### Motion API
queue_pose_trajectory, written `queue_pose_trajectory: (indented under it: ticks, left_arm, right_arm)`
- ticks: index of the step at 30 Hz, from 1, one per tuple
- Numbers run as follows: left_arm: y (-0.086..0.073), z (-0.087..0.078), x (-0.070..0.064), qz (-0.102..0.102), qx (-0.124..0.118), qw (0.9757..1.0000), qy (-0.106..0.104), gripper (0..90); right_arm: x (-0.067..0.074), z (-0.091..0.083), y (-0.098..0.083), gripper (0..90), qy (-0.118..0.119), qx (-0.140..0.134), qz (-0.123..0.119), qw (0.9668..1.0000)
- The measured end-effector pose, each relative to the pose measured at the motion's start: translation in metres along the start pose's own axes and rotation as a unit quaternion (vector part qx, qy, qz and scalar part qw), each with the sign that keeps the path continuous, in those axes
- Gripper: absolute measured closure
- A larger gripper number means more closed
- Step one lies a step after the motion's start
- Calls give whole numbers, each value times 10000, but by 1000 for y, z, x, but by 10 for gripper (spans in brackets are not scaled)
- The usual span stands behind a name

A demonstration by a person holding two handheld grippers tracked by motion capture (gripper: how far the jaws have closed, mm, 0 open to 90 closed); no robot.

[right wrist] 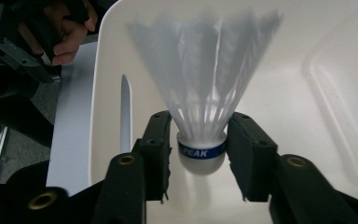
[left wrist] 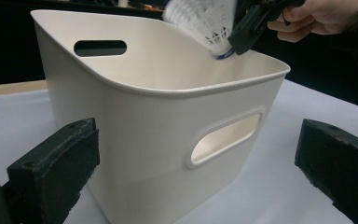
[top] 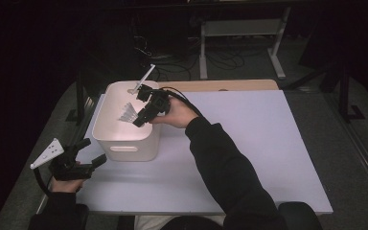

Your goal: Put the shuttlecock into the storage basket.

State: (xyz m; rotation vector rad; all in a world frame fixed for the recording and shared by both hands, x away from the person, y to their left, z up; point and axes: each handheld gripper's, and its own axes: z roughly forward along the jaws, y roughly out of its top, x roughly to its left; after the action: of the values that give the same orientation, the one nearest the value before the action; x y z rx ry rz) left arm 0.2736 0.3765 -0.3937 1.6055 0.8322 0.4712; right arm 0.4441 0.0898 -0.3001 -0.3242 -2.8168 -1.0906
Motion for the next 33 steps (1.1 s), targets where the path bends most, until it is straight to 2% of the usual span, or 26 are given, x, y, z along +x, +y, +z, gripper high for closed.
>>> queue_pose_trajectory:
  ticks: [9,10,11,14,15,19,23,24,27,33]
  left_arm:
    - [0,0,0,-1,-4,10000,14,0]
    - [0,0,0,-1,-2,10000,14,0]
    - [0,0,0,0,-1,10000,13,0]
    - [0,0,0,-1,-1,10000,13,0]
    - [0,0,0,-3,-2,10000,12,0]
    - [0,0,0,-9,-3,10000,4,0]
    - [0,0,0,-9,-4,10000,3,0]
    - [0,0,0,-8,-3,10000,3,0]
    - [0,0,0,-10,-2,10000,1,0]
    - [0,0,0,-12,-1,10000,1,0]
  right_arm:
    - [-1,-4,-3,470,-52,-63,95,9999]
    - [-2,-5,-3,437,-71,-83,118,9999]
    - [-2,-8,-3,366,-87,-128,149,9998]
    - [-2,-9,-3,366,-100,-154,170,9997]
    - [-3,-12,-4,245,-149,-167,223,9995]
    - [-3,-16,-6,135,-208,-208,258,9992]
    - [-3,-21,-7,126,-228,-327,269,9988]
    - [-2,-24,-7,80,-271,-333,226,9988]
    - [0,-29,-8,41,-289,-341,231,9987]
    - [2,-36,-11,0,-392,-449,228,9980]
